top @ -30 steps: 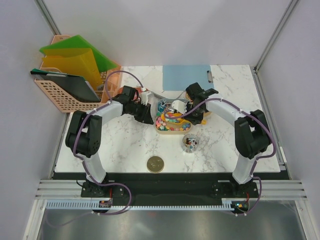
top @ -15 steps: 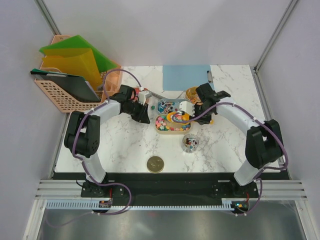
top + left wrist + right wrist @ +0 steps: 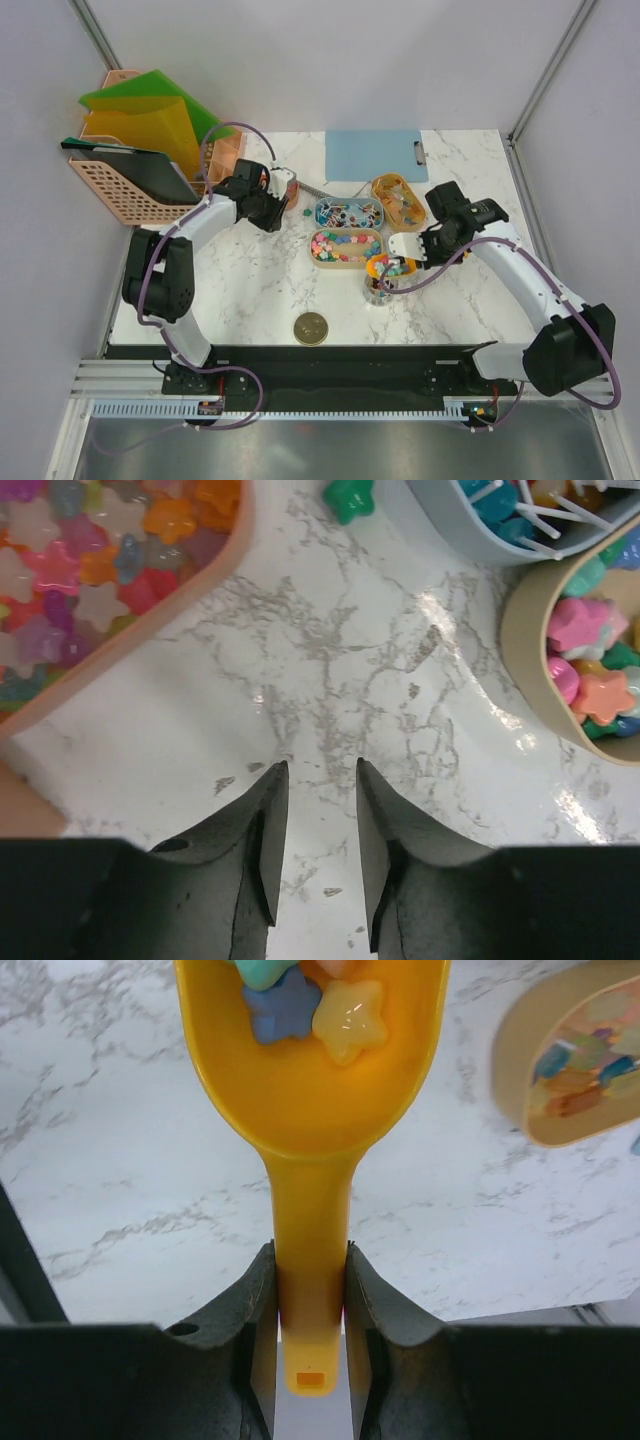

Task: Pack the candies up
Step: Place the fake candies in the packing bottle.

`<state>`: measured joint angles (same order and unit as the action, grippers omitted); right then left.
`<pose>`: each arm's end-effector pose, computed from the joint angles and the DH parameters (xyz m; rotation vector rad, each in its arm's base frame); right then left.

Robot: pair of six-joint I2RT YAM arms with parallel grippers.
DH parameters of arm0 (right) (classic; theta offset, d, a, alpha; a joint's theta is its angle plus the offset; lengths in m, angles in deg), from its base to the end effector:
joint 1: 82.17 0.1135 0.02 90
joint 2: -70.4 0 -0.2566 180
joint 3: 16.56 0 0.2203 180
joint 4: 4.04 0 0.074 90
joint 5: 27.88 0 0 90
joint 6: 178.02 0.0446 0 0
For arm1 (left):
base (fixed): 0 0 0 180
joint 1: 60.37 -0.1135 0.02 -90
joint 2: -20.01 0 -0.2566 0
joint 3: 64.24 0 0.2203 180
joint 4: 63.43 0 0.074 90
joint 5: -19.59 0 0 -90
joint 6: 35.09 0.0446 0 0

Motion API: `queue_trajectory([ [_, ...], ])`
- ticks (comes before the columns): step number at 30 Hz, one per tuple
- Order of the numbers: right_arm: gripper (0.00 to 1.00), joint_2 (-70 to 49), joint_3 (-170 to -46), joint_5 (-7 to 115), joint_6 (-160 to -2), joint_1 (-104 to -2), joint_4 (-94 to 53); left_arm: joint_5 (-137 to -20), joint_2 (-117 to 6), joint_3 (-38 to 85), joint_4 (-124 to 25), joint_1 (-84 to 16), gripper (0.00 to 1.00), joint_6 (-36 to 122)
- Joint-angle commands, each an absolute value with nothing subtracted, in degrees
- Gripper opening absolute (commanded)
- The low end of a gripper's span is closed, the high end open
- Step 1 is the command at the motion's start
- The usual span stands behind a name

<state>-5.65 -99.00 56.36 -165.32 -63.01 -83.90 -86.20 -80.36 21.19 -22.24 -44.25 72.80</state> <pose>0.1976 0.0734 0.2736 -2.1320 1.8764 -0.0756 0.3273 -0.1072 0.2120 0.8412 2.3855 -0.3385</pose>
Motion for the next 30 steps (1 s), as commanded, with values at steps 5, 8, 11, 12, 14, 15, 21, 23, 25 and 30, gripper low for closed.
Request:
queue_trajectory([
  [5, 0.0, -2.2, -96.4, 63.6, -170.2, -63.2, -90.1, -71.2, -78.5, 25.8, -22.8, -44.4, 0.45, 75.1],
  [8, 0.0, -3.8, -97.9, 66.3, -169.1, -63.0, -91.0, -67.2, -78.8, 26.6, -23.5, -44.3, 0.65, 74.3],
  [11, 0.0, -5.2, -99.1, 69.7, -168.9, -62.5, -91.0, -64.3, -78.9, 27.3, -23.5, -44.1, 1.0, 73.8],
  [12, 0.0, -5.4, -99.2, 70.5, -168.8, -62.3, -91.0, -63.8, -78.7, 27.2, -23.6, -44.0, 1.0, 73.5],
  [14, 0.0, -6.6, -100.4, 72.4, -168.3, -61.4, -91.4, -61.8, -78.4, 27.2, -24.2, -43.7, 1.0, 72.9],
  [15, 0.0, -7.0, -100.9, 72.7, -167.7, -61.2, -91.5, -60.7, -78.3, 27.0, -24.8, -43.5, 1.0, 72.7],
  [21, 0.0, -9.0, -103.2, 77.3, -165.6, -57.7, -92.7, -52.1, -78.2, 26.4, -28.3, -42.6, 1.0, 71.0],
  [23, 0.0, -9.6, -103.4, 79.2, -165.2, -56.2, -93.1, -50.6, -78.1, 26.6, -28.5, -42.4, 1.0, 70.7],
  [25, 0.0, -9.7, -103.5, 81.2, -165.2, -55.4, -93.3, -50.0, -77.9, 26.7, -28.6, -42.3, 1.0, 69.9],
  [30, 0.0, -9.9, -104.3, 85.7, -165.4, -53.5, -95.1, -49.5, -76.4, 26.5, -28.9, -42.3, 1.0, 67.9],
])
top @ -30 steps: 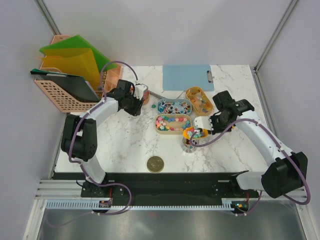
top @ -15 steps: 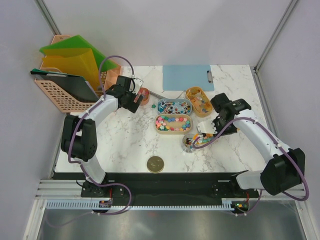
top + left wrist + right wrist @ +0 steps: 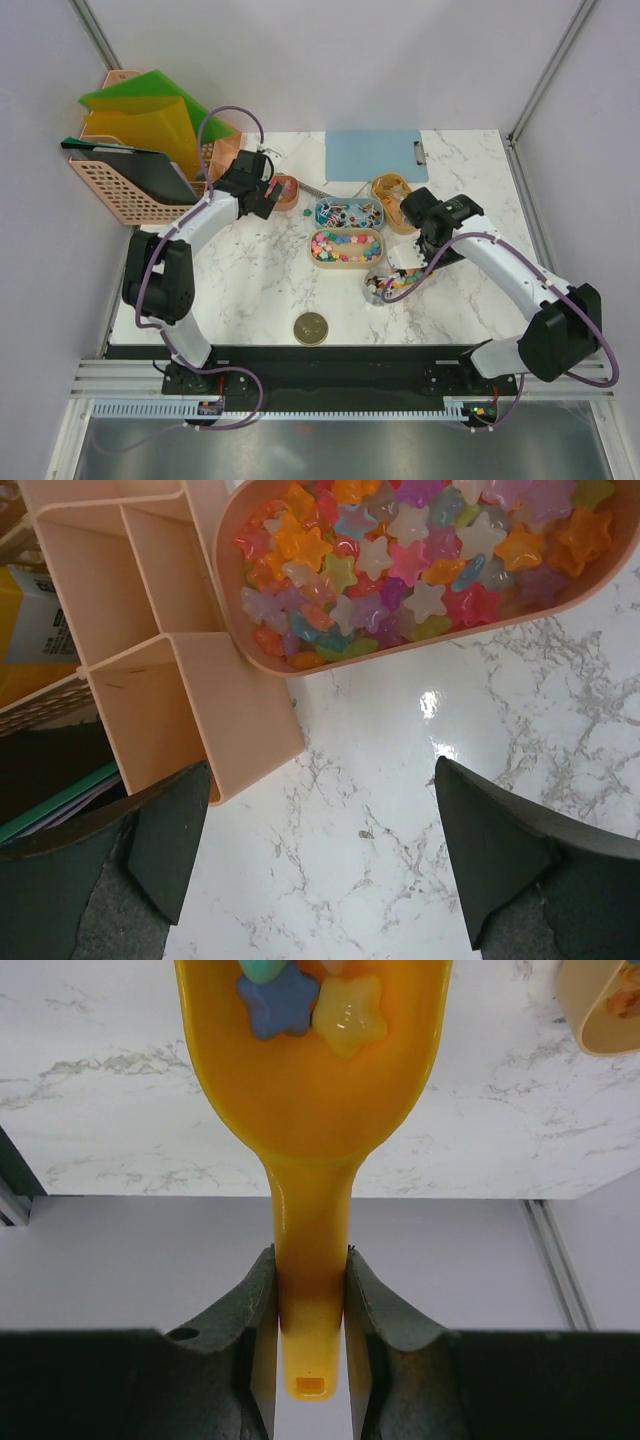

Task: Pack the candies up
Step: Place the fake candies in the packing bottle.

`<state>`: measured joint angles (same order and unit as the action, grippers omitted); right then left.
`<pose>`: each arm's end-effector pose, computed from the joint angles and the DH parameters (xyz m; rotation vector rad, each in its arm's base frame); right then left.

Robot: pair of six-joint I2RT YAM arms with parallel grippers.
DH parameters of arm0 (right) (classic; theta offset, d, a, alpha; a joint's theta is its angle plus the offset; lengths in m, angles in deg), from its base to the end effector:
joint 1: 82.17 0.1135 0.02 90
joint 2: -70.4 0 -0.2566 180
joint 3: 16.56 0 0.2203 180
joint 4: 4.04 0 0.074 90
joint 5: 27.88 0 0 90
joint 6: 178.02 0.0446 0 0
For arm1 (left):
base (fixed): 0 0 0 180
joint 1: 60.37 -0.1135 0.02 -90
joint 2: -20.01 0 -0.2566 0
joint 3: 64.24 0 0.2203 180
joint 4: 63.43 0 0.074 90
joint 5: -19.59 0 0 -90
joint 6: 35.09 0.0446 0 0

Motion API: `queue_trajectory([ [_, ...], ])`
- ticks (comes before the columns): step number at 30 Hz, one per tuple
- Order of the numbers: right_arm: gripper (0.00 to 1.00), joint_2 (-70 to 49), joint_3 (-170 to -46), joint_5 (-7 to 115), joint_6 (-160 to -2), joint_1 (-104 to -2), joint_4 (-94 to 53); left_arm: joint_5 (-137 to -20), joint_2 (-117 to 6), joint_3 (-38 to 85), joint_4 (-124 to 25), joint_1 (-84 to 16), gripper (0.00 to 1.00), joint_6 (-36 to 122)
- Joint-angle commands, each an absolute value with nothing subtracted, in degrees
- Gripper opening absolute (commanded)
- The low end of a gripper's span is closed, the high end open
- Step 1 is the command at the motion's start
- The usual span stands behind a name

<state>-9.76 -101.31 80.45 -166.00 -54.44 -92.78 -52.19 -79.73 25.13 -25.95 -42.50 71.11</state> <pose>0.1903 0.0842 0.2682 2.4199 -1.8647 0.5125 0.3452 -0.0966 0.2405 0.5562 2.3170 0.3680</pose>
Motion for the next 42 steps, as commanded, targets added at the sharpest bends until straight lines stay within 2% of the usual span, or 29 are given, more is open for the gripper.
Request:
queue_trajectory([
  [1, 0.0, -10.0, -104.6, 86.1, -165.1, -52.8, -95.3, -50.1, -76.3, 26.5, -28.9, -42.3, 1.0, 67.3],
  [23, 0.0, -13.1, -109.6, 98.1, -159.8, -46.7, -102.9, -55.0, -72.9, 27.9, -28.1, -42.2, 1.0, 63.3],
  [26, 0.0, -13.1, -112.5, 97.3, -159.5, -46.4, -102.7, -62.6, -71.6, 28.3, -26.6, -42.3, 1.0, 61.4],
  [31, 0.0, -17.0, -123.7, 84.3, -152.1, -46.7, -99.8, -90.8, -69.1, 29.2, -24.2, -42.3, 1.0, 56.8],
  [32, 0.0, -17.7, -124.6, 79.8, -150.5, -46.7, -98.8, -95.4, -69.4, 29.8, -23.9, -42.4, 0.96, 55.4],
  [33, 0.0, -17.9, -125.2, 78.0, -148.0, -46.9, -97.7, -105.5, -69.7, 29.9, -23.8, -42.5, 0.93, 53.4],
  [34, 0.0, -17.8, -124.8, 76.4, -147.5, -46.9, -95.0, -109.2, -70.2, 29.7, -24.1, -42.6, 0.9, 52.3],
  [36, 0.0, -16.3, -123.3, 73.1, -146.6, -46.9, -91.5, -119.2, -70.8, 28.3, -25.6, -42.6, 0.77, 48.9],
  [38, 0.0, -15.6, -121.2, 71.8, -146.1, -46.8, -88.1, -122.9, -72.4, 27.7, -26.3, -42.7, 0.68, 46.2],
  [42, 0.0, -14.9, -120.4, 69.2, -144.6, -46.9, -84.0, -130.6, -74.0, 26.0, -29.3, -42.8, 0.68, 42.1],
])
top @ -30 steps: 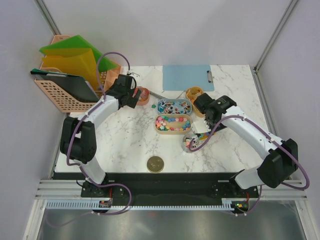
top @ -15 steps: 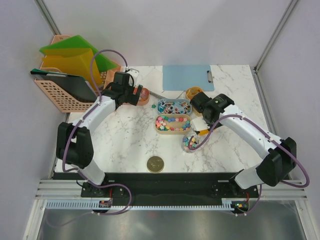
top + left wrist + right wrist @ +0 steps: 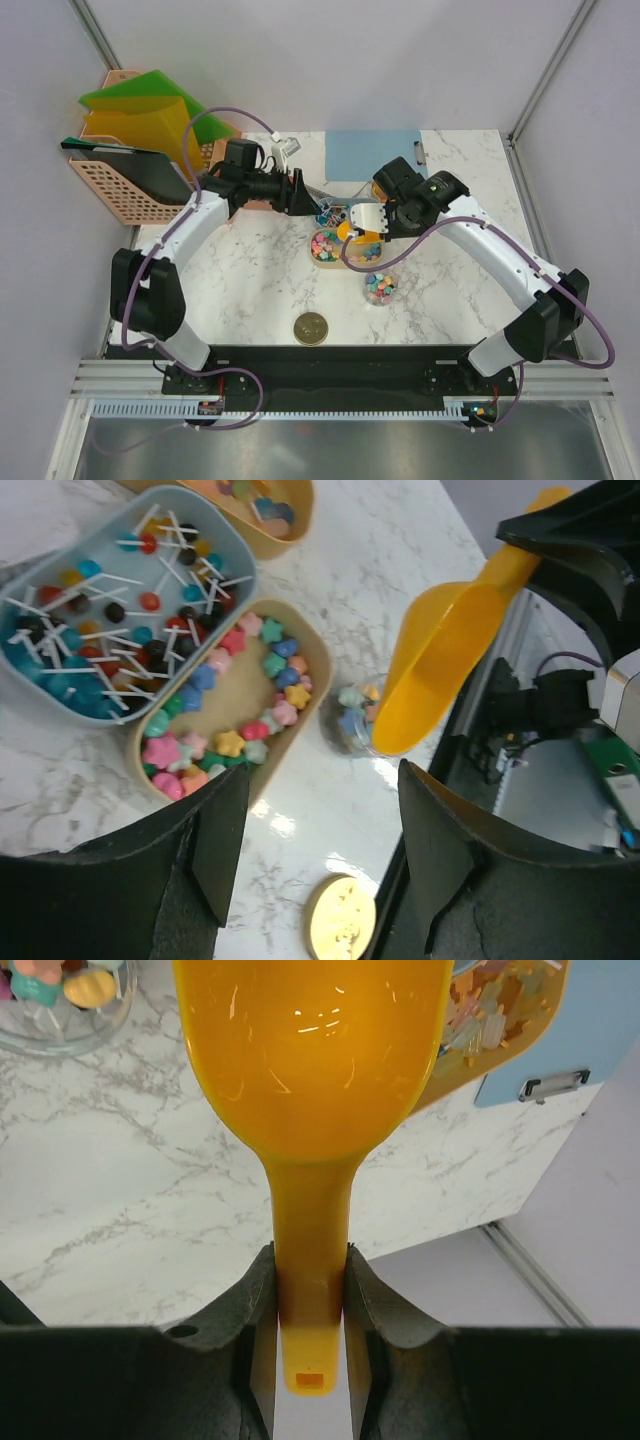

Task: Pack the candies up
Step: Adjust the spatula.

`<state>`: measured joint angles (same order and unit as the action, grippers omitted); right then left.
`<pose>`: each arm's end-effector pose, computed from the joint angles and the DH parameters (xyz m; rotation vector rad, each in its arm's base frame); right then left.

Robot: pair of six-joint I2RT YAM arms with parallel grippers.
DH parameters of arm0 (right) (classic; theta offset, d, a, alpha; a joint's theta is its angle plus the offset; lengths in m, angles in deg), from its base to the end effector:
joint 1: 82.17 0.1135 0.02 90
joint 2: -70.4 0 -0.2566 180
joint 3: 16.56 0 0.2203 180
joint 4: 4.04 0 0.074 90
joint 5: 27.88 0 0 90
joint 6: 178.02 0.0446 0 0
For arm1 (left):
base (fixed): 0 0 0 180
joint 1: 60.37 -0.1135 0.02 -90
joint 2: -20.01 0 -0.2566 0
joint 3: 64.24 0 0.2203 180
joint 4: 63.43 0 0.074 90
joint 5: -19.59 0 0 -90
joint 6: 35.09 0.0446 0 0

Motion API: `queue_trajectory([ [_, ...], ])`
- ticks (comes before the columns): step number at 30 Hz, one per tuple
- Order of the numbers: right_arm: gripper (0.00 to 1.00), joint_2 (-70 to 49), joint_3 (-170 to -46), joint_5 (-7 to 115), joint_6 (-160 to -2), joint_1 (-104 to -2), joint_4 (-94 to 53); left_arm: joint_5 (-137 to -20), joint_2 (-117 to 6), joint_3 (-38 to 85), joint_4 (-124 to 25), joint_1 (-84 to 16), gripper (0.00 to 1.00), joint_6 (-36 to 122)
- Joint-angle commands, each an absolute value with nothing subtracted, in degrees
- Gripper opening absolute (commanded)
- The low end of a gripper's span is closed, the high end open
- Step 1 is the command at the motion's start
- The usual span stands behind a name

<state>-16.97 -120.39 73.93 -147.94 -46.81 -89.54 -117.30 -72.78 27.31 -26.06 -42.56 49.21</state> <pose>0.2186 0.1439 0.3224 -2.0342 1.9274 -0.3934 0.3084 -0.1333 0.2998 0.6813 2.1167 -1.1376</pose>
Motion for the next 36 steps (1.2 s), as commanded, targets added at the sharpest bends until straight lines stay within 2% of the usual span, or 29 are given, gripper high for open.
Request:
queue_trajectory([
  [1, 0.0, -14.9, -120.4, 68.3, -144.1, -46.9, -82.9, -131.0, -74.2, 25.7, -30.0, -42.9, 0.68, 41.6],
  [13, 0.0, -17.6, -123.8, 64.8, -141.9, -46.8, -78.9, -133.1, -76.8, 25.2, -32.9, -42.7, 0.64, 40.1],
  [17, 0.0, -18.3, -124.3, 63.7, -141.5, -46.5, -78.6, -133.9, -77.5, 24.8, -34.0, -42.7, 0.54, 39.0],
  [22, 0.0, -18.3, -123.9, 62.8, -141.5, -45.8, -78.7, -137.2, -79.0, 23.4, -40.1, -42.8, 0.48, 33.6],
  [25, 0.0, -17.8, -123.8, 62.3, -140.9, -45.4, -78.7, -140.4, -80.0, 22.9, -43.9, -42.7, 0.38, 30.4],
  [27, 0.0, -17.4, -123.4, 62.2, -140.1, -45.4, -78.7, -144.0, -80.9, 22.5, -47.4, -42.7, 0.18, 27.4],
  [28, 0.0, -17.1, -123.2, 62.2, -139.5, -45.4, -78.7, -145.4, -81.3, 22.1, -50.1, -42.7, 0.02, 25.6],
  [29, 0.0, -15.8, -122.7, 60.6, -139.3, -45.5, -78.6, -148.5, -81.6, 21.9, -52.3, -42.8, 0.02, 24.9],
  [30, 0.03, -15.0, -121.4, 57.9, -139.2, -45.5, -78.5, -149.8, -81.8, 21.3, -53.8, -42.9, 0.02, 24.0],
  [32, 0.19, -11.0, -119.0, 53.6, -139.9, -45.6, -78.2, -152.9, -81.8, 20.4, -55.7, -43.1, 0.02, 23.0],
  [33, 0.38, -9.2, -117.9, 51.6, -140.0, -45.7, -77.6, -153.8, -81.6, 19.1, -56.4, -43.3, 0.02, 22.9],
  [34, 0.52, -5.5, -116.8, 48.1, -138.2, -46.0, -76.5, -155.9, -81.4, 18.1, -57.3, -43.3, 0.02, 22.4],
  [35, 0.59, -3.4, -114.4, 46.1, -136.9, -46.5, -73.7, -157.0, -81.0, 17.2, -58.9, -43.3, 0.02, 22.4],
  [36, 0.72, -1.2, -113.1, 44.0, -136.4, -47.1, -72.5, -158.1, -80.8, 15.7, -59.2, -43.3, 0.02, 22.6],
])
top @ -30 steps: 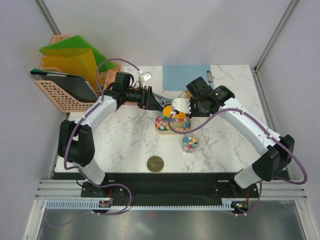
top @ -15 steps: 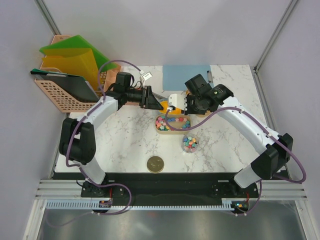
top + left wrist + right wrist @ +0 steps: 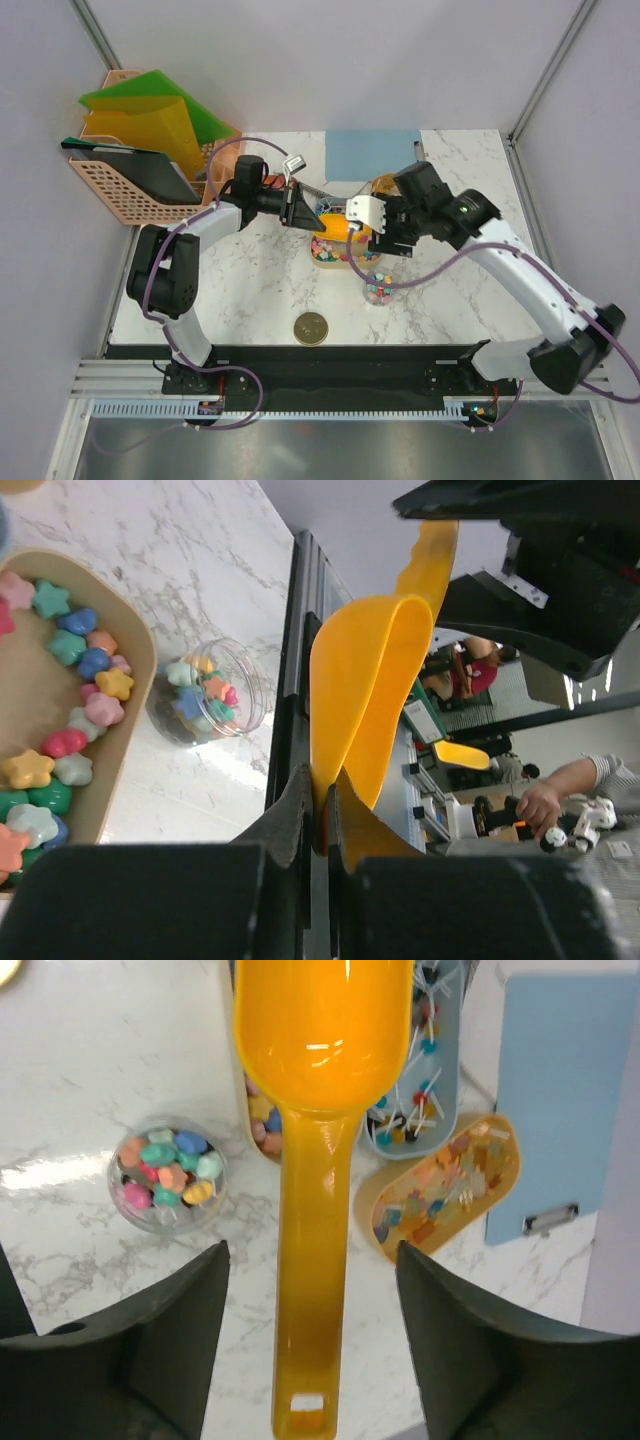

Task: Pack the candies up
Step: Adjust the spatula.

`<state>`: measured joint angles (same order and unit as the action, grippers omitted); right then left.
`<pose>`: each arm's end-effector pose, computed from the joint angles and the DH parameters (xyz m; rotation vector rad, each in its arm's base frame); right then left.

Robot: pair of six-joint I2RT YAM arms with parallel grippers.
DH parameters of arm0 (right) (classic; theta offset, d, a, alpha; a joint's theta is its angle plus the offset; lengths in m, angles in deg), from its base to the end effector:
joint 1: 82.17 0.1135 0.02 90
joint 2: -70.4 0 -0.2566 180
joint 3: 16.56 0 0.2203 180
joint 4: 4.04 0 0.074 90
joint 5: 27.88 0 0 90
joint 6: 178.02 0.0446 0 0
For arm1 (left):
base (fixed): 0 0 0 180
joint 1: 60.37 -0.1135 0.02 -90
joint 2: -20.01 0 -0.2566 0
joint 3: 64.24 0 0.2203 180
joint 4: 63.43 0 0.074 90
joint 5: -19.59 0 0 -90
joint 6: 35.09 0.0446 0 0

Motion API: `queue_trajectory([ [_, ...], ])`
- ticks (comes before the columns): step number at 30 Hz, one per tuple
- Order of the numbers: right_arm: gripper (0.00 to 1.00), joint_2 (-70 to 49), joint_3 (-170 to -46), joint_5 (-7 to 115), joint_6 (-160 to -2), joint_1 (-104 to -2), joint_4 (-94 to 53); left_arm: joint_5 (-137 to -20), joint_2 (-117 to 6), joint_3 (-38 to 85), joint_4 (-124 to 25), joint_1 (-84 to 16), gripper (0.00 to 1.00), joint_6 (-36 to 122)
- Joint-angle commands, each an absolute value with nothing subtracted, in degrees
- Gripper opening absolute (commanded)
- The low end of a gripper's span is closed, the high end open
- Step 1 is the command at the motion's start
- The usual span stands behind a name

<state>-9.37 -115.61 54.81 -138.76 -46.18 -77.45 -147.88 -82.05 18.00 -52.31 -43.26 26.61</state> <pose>0.2003 0.1525 0.3429 -1.7575 1.7853 0.0546 0.3242 -0.1454 0.2467 0.6938 2.0332 -1.8750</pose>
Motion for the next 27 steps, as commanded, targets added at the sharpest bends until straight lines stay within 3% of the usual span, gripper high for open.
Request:
queue_trajectory([
  [1, 0.77, 2.9, -111.7, 39.8, -135.9, -48.4, -71.3, -160.6, -80.8, 15.2, -59.3, -43.3, 0.02, 23.3],
  [3, 0.85, 6.1, -108.7, 36.5, -134.0, -49.3, -68.5, -163.0, -81.5, 14.2, -59.1, -43.3, 0.02, 23.8],
  [12, 0.82, 2.4, -112.2, 21.6, -133.2, -55.8, -70.5, -166.1, -83.9, 15.3, -58.3, -43.2, 0.02, 24.3],
  [27, 0.76, -2.5, -111.3, 20.9, -139.5, -57.6, -75.2, -166.0, -85.3, 17.0, -57.9, -43.2, 0.02, 23.6],
])
